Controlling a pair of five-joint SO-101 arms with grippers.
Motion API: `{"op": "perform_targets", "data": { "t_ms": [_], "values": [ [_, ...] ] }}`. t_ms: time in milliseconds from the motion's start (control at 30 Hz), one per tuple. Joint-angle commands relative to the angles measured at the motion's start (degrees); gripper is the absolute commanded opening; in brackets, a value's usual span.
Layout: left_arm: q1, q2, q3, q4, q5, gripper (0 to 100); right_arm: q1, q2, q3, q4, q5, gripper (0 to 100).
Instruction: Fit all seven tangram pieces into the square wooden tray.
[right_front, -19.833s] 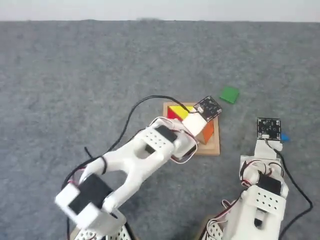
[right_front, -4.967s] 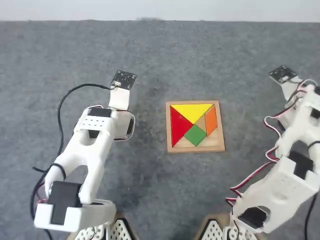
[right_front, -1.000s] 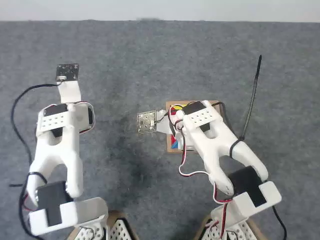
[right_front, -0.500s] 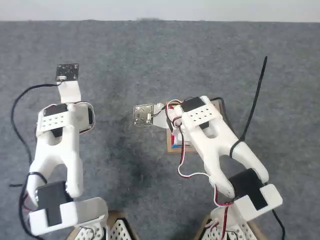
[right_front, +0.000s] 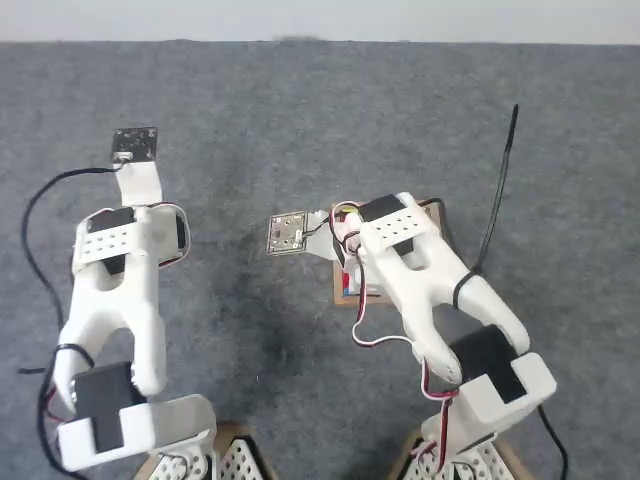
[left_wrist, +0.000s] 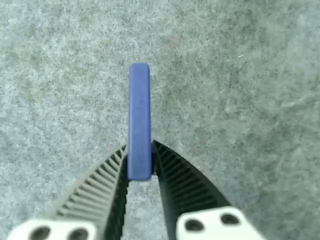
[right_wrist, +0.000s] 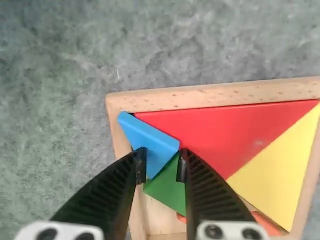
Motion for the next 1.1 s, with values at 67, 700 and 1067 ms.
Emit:
{"op": "perform_targets", "data": {
  "t_ms": [67,700,1067],
  "values": [
    [0.62,-0.44,-1.36,0.18,0.44,1,-0.75,-8.31,-2.29,-0.66,-0.79,11.8],
    [0.7,-0.44,-1.36,0.26,0.44,1,2.33,0.75,-2.29,-3.56,-2.99,11.8],
    [0.62,-0.35,-1.27,0.35,0.44,1,4.26,-13.32,-1.85,1.63,-17.49,11.7]
  ]
}}
